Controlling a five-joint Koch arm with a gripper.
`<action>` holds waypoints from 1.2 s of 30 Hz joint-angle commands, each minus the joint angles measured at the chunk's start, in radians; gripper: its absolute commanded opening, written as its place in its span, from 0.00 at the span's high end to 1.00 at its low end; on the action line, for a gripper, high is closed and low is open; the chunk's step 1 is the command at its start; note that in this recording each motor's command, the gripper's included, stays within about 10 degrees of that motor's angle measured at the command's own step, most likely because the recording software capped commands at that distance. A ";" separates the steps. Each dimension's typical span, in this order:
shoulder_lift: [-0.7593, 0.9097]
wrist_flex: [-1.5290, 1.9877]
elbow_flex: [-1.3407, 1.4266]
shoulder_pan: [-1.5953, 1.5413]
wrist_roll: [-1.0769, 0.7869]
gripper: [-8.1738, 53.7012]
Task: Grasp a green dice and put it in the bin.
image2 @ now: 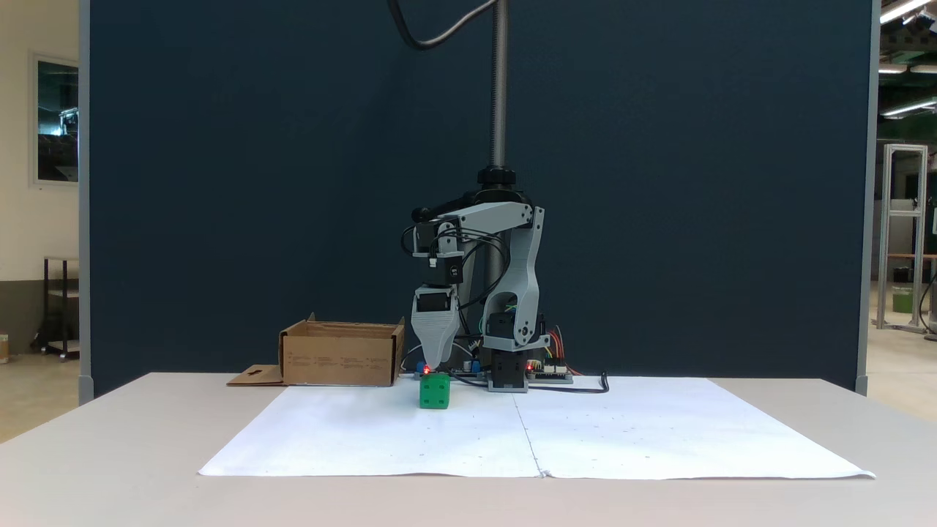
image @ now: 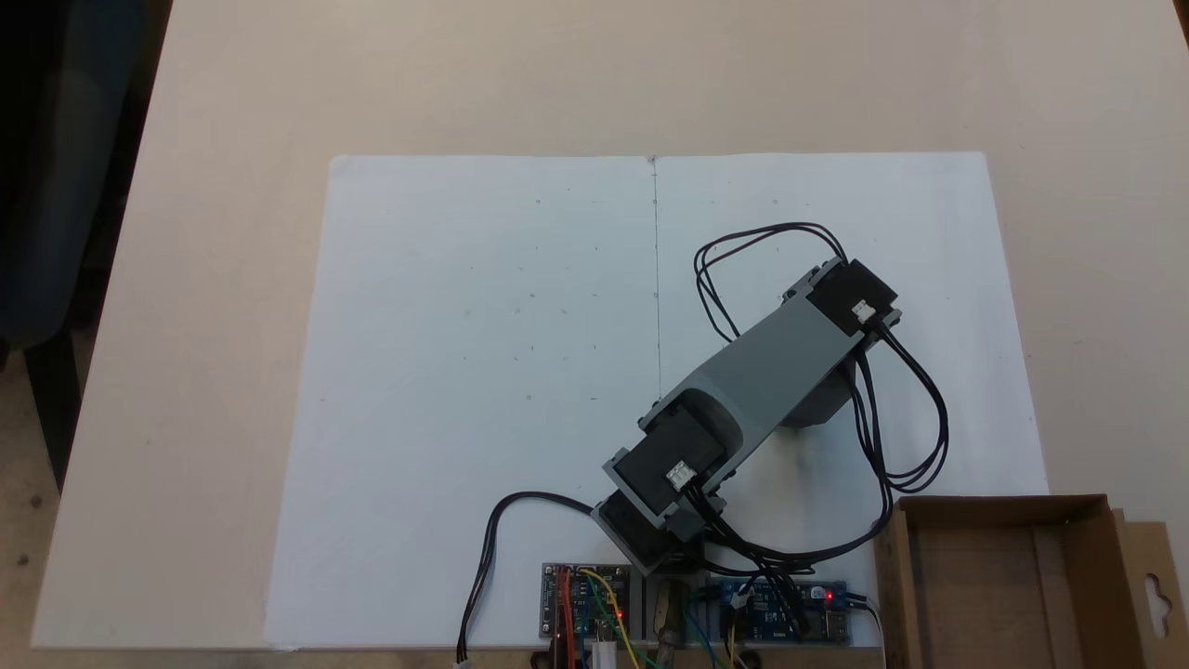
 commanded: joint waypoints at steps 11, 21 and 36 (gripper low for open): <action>0.100 -0.074 0.092 0.014 0.117 0.12; 0.169 -0.241 0.221 -0.018 0.230 0.14; 0.118 -0.370 0.268 0.011 0.089 0.13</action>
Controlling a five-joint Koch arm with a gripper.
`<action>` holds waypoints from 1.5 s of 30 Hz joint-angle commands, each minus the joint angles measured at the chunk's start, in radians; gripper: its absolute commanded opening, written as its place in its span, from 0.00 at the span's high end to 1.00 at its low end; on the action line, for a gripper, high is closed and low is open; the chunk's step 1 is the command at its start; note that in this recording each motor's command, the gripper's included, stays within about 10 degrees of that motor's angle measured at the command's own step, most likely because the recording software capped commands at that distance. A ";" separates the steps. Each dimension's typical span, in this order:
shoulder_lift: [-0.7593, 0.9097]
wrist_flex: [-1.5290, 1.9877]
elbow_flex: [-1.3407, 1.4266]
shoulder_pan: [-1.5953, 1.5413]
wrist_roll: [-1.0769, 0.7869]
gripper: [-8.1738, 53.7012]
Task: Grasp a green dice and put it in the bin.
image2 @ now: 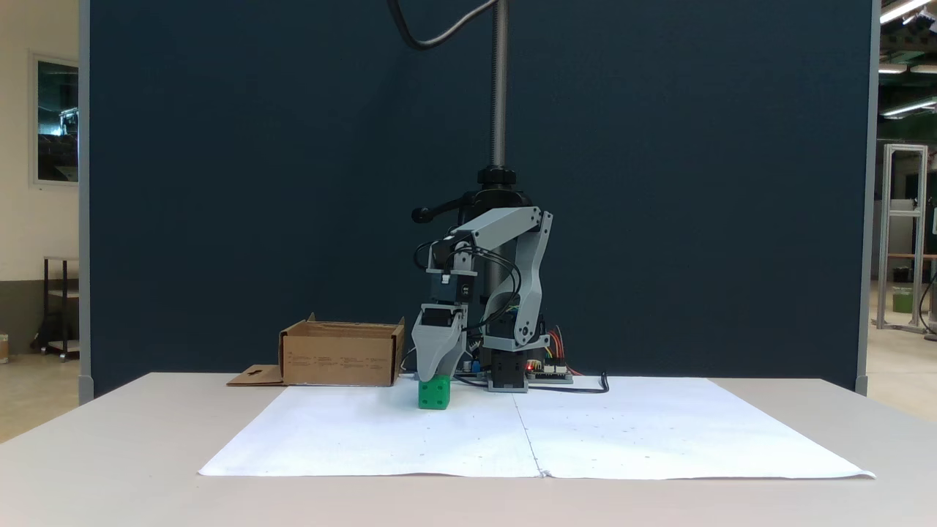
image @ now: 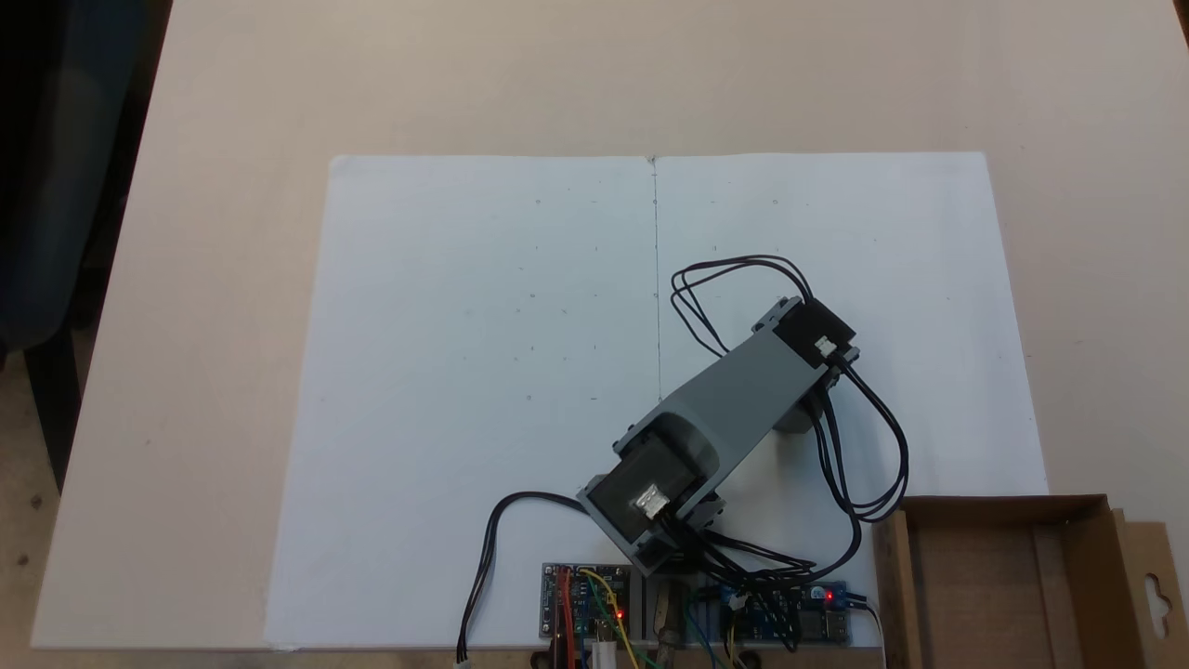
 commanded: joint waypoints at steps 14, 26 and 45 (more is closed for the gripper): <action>-0.040 -0.075 0.057 0.046 -0.288 0.13; -0.052 -0.164 0.061 0.043 -0.291 0.15; -0.046 -0.356 0.202 0.043 -0.295 0.63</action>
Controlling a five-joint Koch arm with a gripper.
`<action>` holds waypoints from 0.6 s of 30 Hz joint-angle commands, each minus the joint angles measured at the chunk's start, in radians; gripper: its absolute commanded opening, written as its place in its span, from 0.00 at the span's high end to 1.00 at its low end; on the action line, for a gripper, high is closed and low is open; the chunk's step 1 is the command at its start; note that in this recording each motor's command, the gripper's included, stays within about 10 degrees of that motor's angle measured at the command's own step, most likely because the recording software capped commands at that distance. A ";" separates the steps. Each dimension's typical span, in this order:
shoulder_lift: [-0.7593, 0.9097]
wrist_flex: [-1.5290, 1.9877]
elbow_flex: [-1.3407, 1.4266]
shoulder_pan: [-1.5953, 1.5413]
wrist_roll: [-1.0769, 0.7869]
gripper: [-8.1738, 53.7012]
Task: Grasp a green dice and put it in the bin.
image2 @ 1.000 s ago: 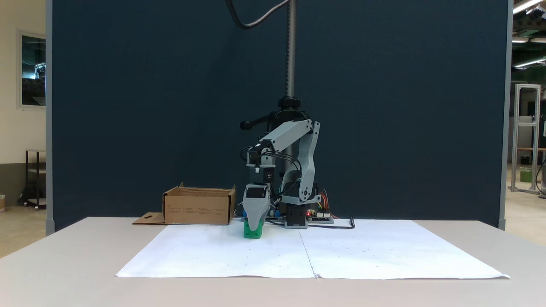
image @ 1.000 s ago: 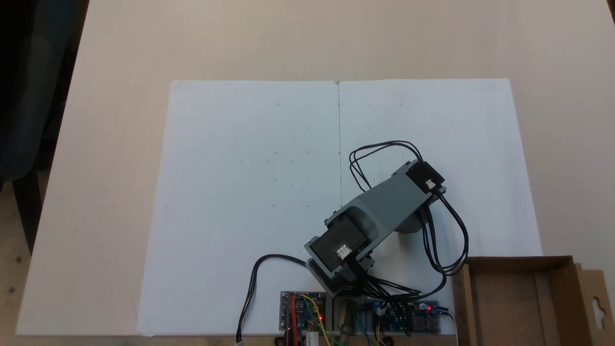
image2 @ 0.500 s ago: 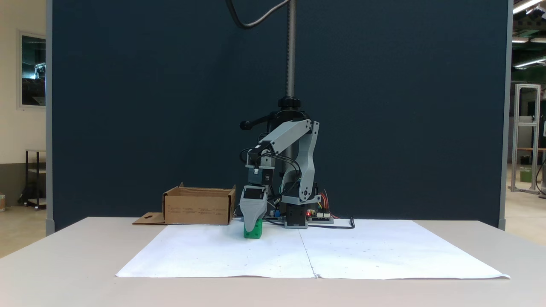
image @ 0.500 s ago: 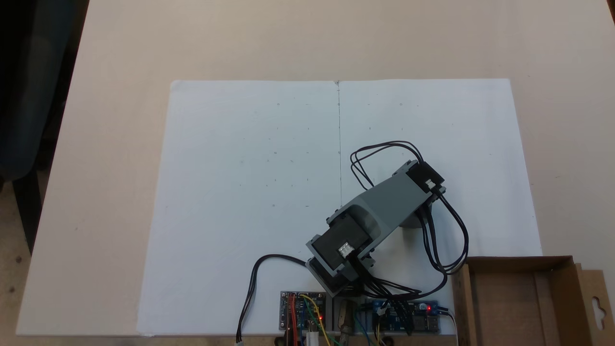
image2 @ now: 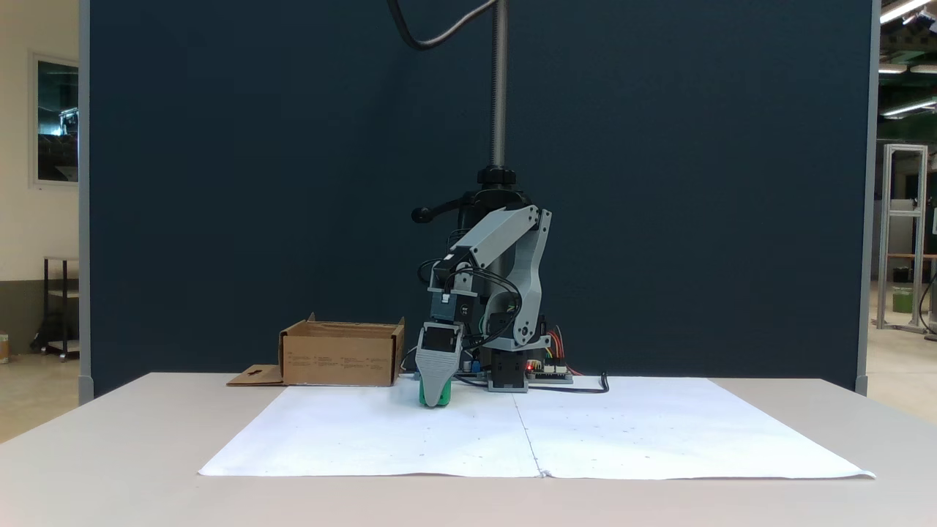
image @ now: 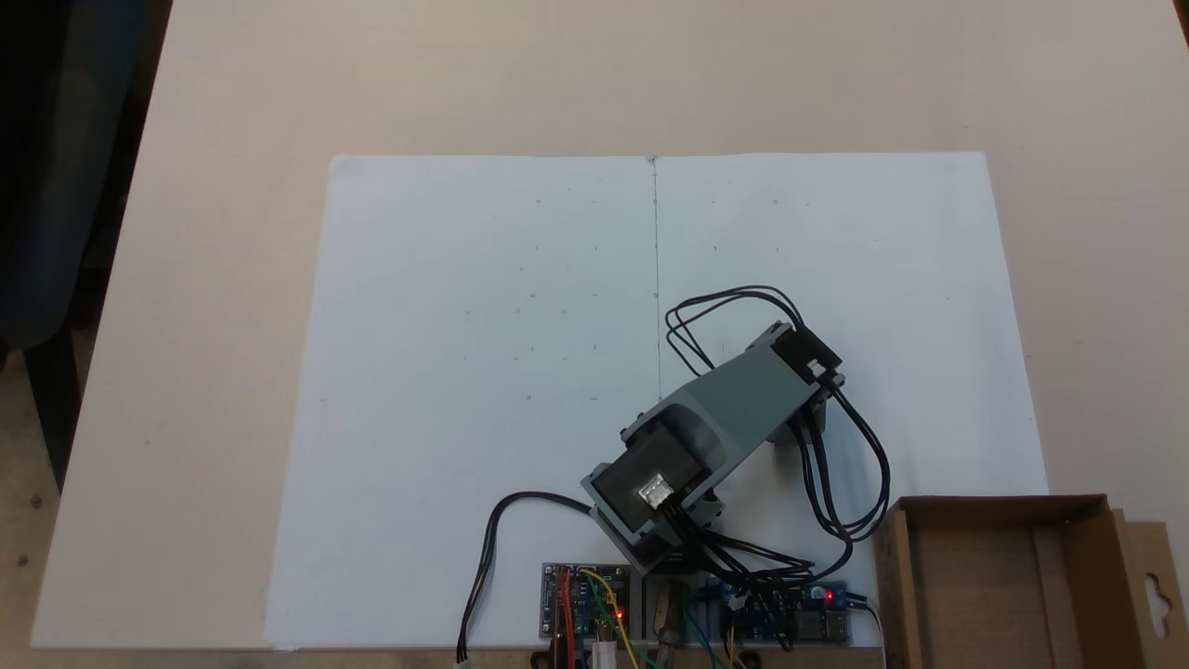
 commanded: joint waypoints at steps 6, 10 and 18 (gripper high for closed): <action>0.015 -0.182 0.017 0.012 -0.057 0.65; 0.046 -0.225 -0.058 0.014 -0.009 0.65; 0.087 -0.196 -0.278 0.032 0.287 0.65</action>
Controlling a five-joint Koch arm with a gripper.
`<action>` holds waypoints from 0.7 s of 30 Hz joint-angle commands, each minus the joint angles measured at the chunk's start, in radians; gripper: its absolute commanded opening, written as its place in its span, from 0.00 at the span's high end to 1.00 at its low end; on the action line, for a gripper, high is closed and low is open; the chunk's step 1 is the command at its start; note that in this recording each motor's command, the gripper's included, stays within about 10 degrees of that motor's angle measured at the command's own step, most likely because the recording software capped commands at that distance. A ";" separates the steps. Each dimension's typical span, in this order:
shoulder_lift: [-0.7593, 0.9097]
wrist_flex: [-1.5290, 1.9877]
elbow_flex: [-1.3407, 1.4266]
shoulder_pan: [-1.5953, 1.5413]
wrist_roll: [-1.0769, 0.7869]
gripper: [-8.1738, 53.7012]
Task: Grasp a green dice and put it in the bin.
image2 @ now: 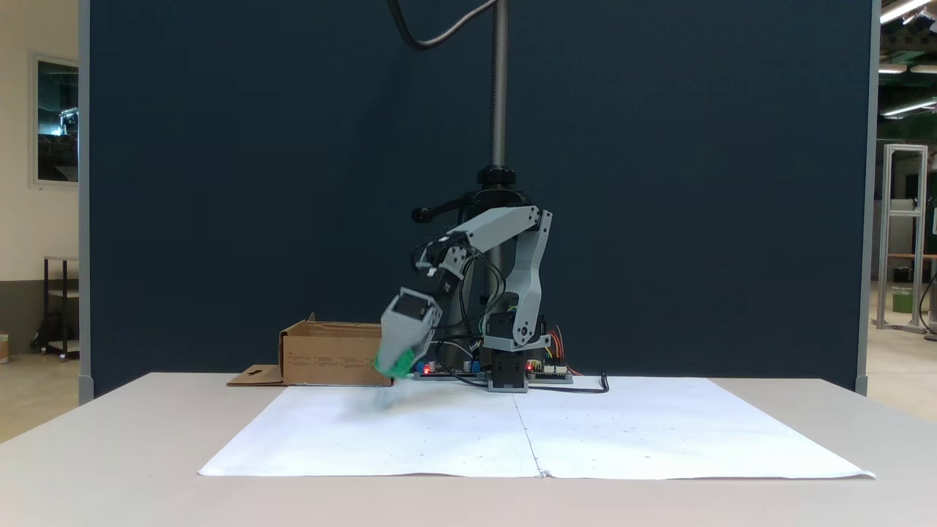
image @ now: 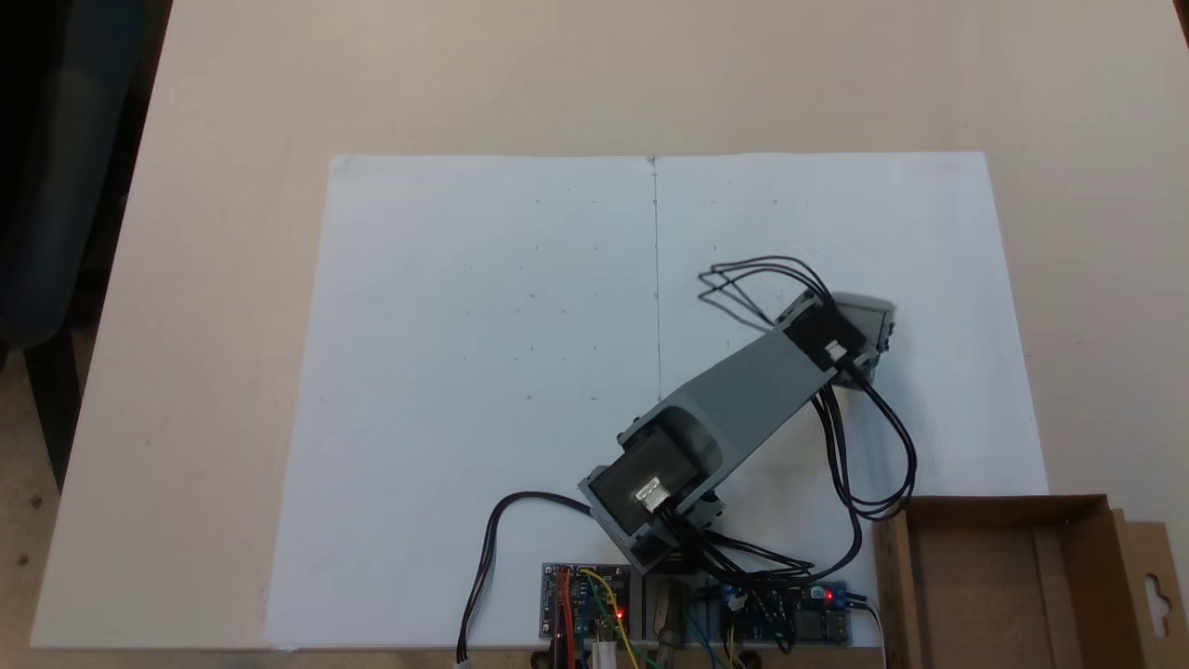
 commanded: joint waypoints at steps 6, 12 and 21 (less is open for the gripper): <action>0.066 0.204 -0.284 0.080 0.267 0.65; 0.066 0.411 -0.502 0.164 0.368 0.65; -0.012 0.543 -0.676 0.278 0.396 0.65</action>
